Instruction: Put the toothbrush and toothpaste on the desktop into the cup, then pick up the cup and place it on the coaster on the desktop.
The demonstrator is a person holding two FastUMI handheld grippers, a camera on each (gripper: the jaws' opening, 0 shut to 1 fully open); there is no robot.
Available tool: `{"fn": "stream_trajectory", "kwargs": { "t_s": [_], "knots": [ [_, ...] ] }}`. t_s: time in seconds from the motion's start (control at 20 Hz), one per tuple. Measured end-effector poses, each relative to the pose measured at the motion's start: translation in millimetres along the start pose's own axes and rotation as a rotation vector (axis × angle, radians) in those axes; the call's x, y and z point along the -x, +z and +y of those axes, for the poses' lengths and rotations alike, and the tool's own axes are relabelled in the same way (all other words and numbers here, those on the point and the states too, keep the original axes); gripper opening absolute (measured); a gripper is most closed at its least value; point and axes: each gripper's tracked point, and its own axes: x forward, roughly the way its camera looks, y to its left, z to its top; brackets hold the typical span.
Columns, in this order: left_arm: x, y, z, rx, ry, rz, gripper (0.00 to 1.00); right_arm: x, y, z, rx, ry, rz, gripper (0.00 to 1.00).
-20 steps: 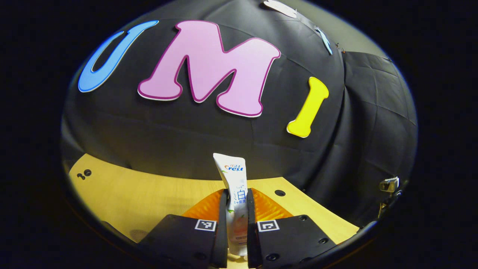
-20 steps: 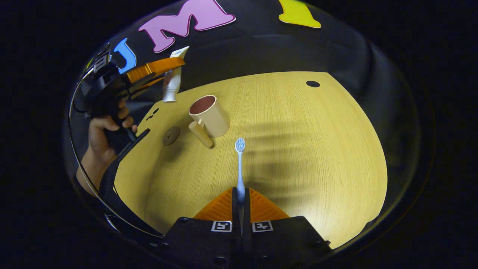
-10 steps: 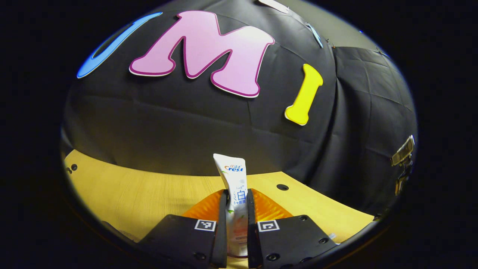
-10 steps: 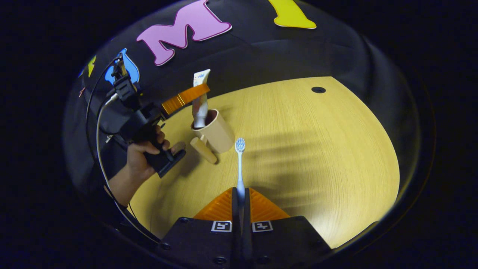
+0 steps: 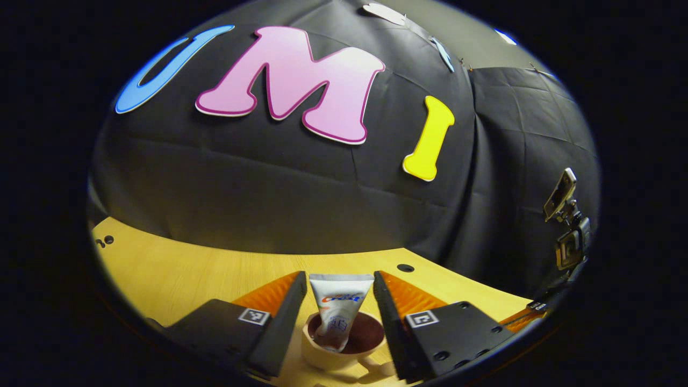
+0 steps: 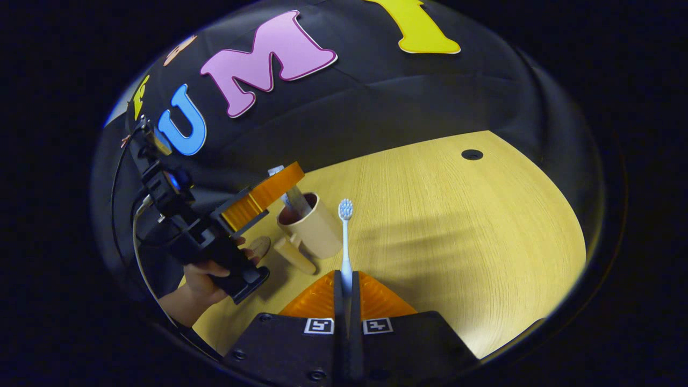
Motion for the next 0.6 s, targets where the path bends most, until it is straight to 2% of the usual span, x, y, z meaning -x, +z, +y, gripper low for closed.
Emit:
{"fn": "stream_trajectory", "kwargs": {
  "t_s": [0.1, 0.25, 0.45, 0.6],
  "knots": [
    [20.9, 13.3, 2.3, 0.033, 0.023, -0.032, 0.96, -6.8, 16.7, 4.2, -0.004, 0.012, -0.039, 0.05],
    [56.4, 26.6, 4.4, 0.088, 0.048, -0.069, 0.97, -21.4, 54.3, 16.4, -0.024, 0.047, -0.130, 0.05],
    [98.2, 30.3, 12.1, 0.137, 0.070, -0.057, 0.97, -38.6, 106.5, 34.6, -0.062, 0.087, -0.290, 0.05],
    [123.4, 41.2, 22.5, 0.153, 0.069, -0.072, 0.97, -50.0, 126.9, 48.0, -0.092, 0.110, -0.379, 0.04]
  ]
}}
